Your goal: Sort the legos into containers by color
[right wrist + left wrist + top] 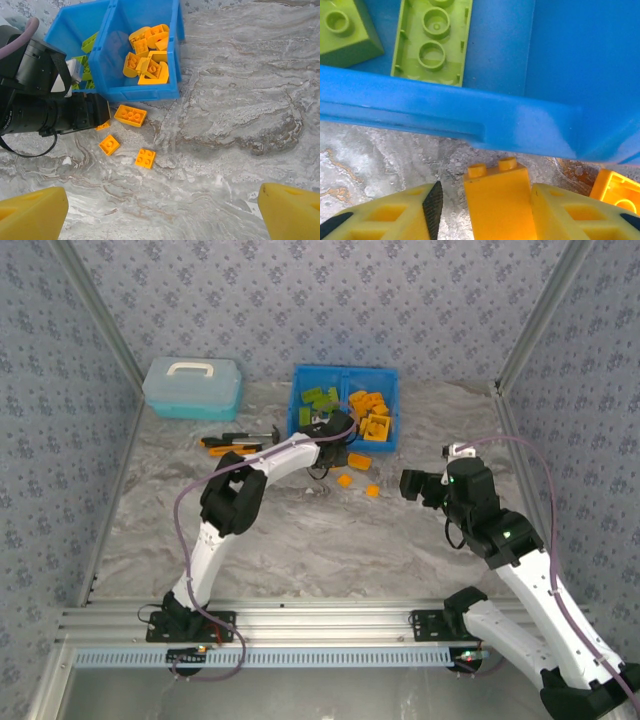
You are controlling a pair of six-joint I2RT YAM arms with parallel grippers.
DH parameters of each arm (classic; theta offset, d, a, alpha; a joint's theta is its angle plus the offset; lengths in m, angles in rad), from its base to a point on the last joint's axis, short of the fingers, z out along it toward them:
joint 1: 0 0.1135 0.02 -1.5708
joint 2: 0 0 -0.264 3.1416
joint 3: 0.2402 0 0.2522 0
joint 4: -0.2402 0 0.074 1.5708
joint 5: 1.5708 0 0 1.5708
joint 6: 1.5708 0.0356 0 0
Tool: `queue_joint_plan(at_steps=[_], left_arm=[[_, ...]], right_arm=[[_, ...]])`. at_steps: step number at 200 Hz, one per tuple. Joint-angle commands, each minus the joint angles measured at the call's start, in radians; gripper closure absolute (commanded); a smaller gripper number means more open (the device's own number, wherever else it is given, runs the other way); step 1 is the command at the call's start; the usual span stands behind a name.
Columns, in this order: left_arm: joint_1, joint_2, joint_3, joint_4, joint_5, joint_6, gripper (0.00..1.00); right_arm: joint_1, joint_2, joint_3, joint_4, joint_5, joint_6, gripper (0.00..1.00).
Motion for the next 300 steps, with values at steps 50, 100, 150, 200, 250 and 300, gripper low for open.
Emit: queue_joint_plan(at_steps=[50,100,150,200,250,300], left_arm=[[-0.009,-0.039,-0.074,-0.039,0.029,0.02,0.61],[-0.016,-0.03,-0.068,-0.032,0.025,0.061,0.48],[-0.024,-0.009,-0.064,-0.038,0.032,0.069,0.54],[-0.028,-0.074,-0.106,-0.038,0.021,0.067,0.81],[-0.101,-0.295,-0.167,-0.049,-0.038,0.1,0.89],[-0.174,-0.35,-0.063,0.093,-0.157,0.241,0.89]], right_arm=[[-0.008,0.01,0.009,0.005,0.018,0.046,0.0],[-0.008,0.019,0.017,0.005,0.008,0.055,0.0],[-0.009,0.019,0.024,-0.009,0.016,0.054,0.0],[-0.008,0.025,0.023,-0.003,0.007,0.065,0.0],[-0.008,0.021,0.037,-0.025,0.004,0.071,0.0],[-0.008,0.006,0.048,-0.032,-0.002,0.076,0.0]])
